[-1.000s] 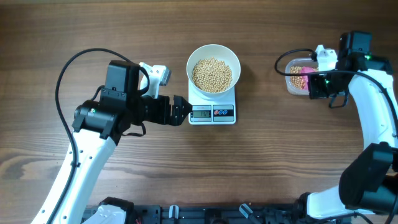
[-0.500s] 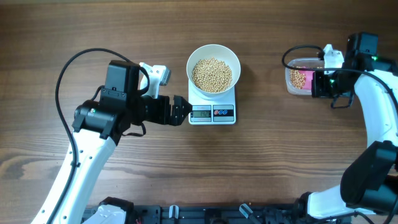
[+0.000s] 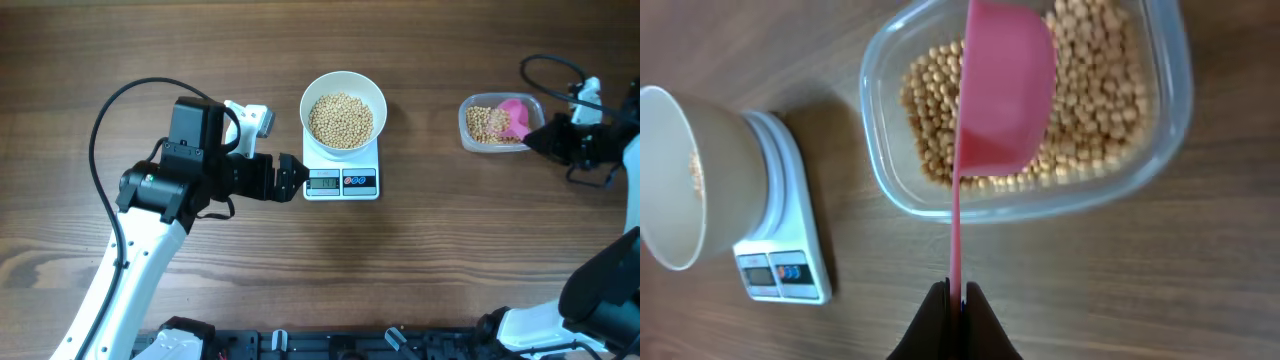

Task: Scoop item into bowl and weigh 150g on scale
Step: 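Dip the scoop into the soybeans again with the right gripper, then carry the filled pink scoop over the white bowl, right gripper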

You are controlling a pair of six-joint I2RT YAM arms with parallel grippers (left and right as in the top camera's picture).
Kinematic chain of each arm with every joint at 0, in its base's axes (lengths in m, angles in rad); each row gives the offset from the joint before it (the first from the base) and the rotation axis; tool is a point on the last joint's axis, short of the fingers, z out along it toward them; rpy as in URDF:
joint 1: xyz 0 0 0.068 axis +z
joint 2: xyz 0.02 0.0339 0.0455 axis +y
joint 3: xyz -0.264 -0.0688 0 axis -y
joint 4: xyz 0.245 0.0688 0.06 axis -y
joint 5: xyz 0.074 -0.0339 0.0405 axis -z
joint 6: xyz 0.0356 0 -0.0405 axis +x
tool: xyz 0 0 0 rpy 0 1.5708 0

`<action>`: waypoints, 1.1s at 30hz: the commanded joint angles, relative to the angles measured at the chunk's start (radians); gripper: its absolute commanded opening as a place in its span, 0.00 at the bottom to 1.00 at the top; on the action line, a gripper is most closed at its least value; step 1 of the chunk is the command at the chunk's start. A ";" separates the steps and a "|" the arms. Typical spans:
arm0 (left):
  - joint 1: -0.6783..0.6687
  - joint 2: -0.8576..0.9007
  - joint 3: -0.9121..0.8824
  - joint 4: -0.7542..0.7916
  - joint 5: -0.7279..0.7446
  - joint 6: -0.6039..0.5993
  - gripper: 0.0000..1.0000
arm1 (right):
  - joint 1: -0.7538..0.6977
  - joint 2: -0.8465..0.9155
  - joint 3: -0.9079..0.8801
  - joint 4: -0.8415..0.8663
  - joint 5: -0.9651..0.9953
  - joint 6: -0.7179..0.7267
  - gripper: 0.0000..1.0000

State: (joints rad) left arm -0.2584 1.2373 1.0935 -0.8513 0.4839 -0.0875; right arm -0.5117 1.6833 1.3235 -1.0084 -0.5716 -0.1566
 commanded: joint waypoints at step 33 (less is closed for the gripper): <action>0.007 -0.001 0.020 0.002 -0.003 0.002 1.00 | 0.316 -0.016 -0.005 0.253 -0.701 0.233 0.04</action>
State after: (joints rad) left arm -0.2584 1.2373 1.0935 -0.8516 0.4839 -0.0875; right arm -0.2569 1.6833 1.3178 -0.8532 -1.2388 -0.0280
